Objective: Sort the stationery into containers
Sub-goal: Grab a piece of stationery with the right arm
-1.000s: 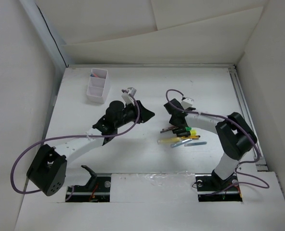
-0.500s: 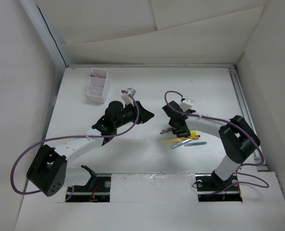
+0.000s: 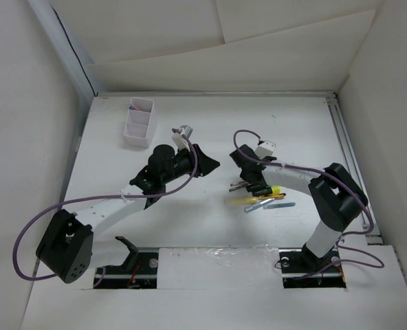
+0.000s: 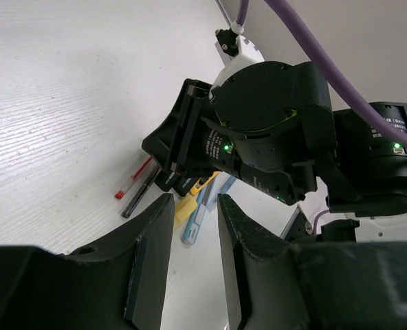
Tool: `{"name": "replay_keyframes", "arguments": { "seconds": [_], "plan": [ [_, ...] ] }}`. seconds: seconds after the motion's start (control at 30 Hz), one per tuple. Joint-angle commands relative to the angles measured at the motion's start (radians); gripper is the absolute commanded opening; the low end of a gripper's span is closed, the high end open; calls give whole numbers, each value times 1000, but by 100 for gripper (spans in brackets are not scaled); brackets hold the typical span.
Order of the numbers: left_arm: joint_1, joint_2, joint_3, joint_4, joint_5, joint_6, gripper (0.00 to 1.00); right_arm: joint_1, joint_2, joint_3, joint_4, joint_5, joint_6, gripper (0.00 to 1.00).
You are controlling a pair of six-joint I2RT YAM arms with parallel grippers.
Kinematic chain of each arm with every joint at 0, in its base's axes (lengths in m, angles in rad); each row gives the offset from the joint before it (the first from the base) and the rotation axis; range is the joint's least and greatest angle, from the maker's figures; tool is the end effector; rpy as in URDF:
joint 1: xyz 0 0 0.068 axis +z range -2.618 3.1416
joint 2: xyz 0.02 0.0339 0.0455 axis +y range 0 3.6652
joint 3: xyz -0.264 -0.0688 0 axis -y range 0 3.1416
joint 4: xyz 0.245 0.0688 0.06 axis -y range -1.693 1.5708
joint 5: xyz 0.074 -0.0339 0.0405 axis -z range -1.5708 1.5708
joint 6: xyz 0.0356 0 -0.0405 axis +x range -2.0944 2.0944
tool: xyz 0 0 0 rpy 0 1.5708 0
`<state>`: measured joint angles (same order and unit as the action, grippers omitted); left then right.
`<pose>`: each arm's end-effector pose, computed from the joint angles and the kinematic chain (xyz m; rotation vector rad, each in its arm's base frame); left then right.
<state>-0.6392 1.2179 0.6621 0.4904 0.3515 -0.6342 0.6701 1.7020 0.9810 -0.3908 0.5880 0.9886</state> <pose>0.2140 -0.1743 0.2759 0.2979 1.7639 -1.2347 0.2663 0.1858 0.1657 0.5501 2.3507 -0.0775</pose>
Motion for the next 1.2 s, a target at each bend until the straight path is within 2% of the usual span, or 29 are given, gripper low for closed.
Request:
{"name": "replay_keyframes", "arguments": {
  "seconds": [0.0, 0.23, 0.33, 0.43, 0.53, 0.57, 0.6, 0.67, 0.9, 1.17],
  "plan": [
    [4, -37, -12, 39, 6, -1, 28, -7, 36, 8, 18, -31, 8, 30],
    [4, -37, -12, 39, 6, -1, 28, -18, 65, 8, 50, -63, -1, 30],
    [4, -37, -12, 39, -3, -1, 28, -18, 0, -31, 82, -33, -25, 23],
    [4, -37, -12, 39, -3, -1, 28, -9, -65, -51, 110, -4, -51, 23],
    [4, -37, -12, 39, -3, -1, 28, -9, -125, -33, 49, 55, -62, 26],
    [4, -37, -12, 39, -3, -1, 28, -9, -125, -22, 12, 67, -29, 30],
    [4, -37, -12, 39, -3, -1, 28, -9, -134, -22, -52, 76, -13, 30],
    [4, -37, -12, 39, -3, -1, 28, -9, -134, -24, -69, 76, -1, 30],
    [4, -55, -12, 39, -3, -1, 28, -32, -64, -41, -22, 12, 8, 30],
    [4, -55, -12, 39, -3, -1, 28, -32, -54, -33, 2, -57, 8, 29]
  ]
}}
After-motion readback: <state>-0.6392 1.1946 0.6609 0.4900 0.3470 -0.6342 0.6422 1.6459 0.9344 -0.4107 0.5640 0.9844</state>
